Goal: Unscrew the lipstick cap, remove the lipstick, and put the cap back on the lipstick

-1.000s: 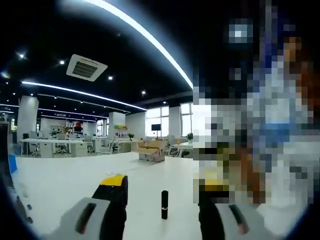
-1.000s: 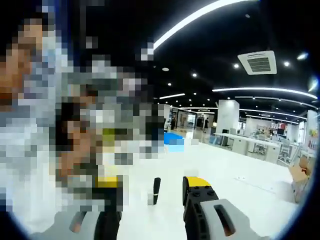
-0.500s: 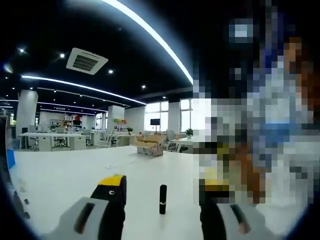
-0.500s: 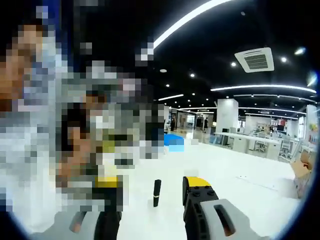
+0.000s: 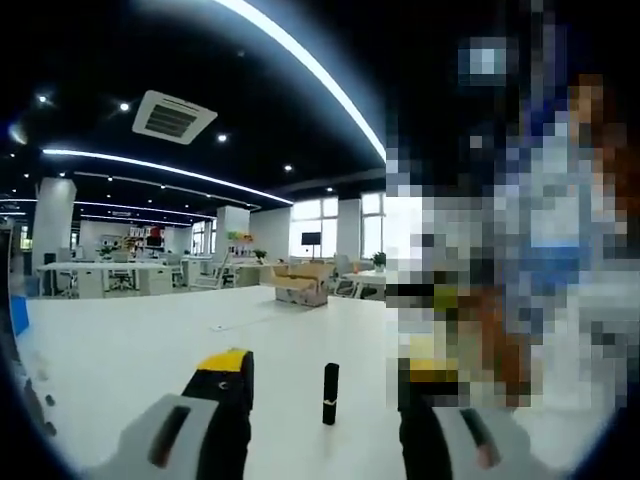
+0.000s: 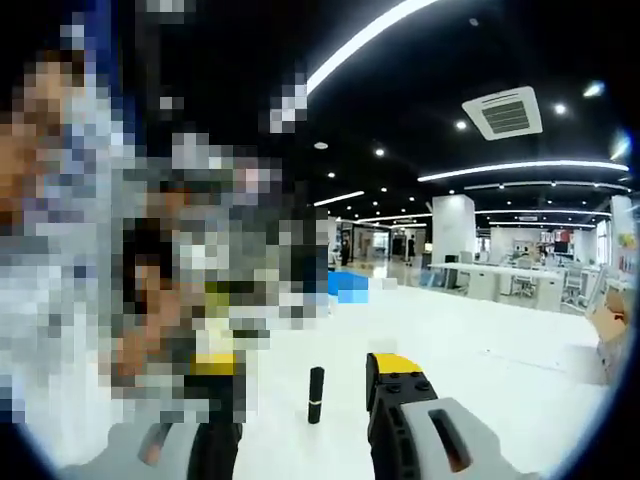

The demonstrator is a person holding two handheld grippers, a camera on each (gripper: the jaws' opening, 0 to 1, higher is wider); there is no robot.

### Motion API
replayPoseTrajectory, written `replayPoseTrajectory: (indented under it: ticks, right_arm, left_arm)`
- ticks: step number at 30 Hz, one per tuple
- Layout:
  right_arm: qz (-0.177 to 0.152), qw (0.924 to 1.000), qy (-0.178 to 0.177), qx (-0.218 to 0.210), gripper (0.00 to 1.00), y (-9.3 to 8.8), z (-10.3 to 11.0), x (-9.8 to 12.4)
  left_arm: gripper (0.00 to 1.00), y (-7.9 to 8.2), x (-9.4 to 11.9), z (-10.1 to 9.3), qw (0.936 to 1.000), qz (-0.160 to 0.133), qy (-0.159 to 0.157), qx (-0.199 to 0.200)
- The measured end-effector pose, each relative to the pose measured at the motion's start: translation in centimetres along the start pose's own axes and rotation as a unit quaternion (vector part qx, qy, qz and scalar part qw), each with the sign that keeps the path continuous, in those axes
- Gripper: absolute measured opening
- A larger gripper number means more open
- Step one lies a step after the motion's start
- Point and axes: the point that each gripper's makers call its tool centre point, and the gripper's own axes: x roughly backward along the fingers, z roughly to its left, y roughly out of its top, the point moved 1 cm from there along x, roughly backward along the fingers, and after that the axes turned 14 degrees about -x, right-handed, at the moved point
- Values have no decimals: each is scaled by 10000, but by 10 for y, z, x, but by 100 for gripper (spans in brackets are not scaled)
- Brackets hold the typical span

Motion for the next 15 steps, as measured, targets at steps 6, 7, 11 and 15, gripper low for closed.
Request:
replayPoseTrajectory:
  ticks: [6, 7, 11, 15]
  right_arm:
    - [192, 9998, -63, -76, 46, -14, -4, -20]
    - [246, 9996, -62, -89, 46, -18, -5, -24]
    - [384, 9991, -29, -148, 45, -28, -6, -38]
    - [554, 9982, 36, -229, 45, -39, -7, -52]
  left_arm:
    - [60, -6, -5, -2, 10000, 47, -46, 4]
    - [60, -6, -6, -2, 10000, 35, -58, 5]
    - [60, -13, -11, -5, 9998, 122, -129, 29]
    - [61, -20, -15, -7, 9996, 186, -203, 64]
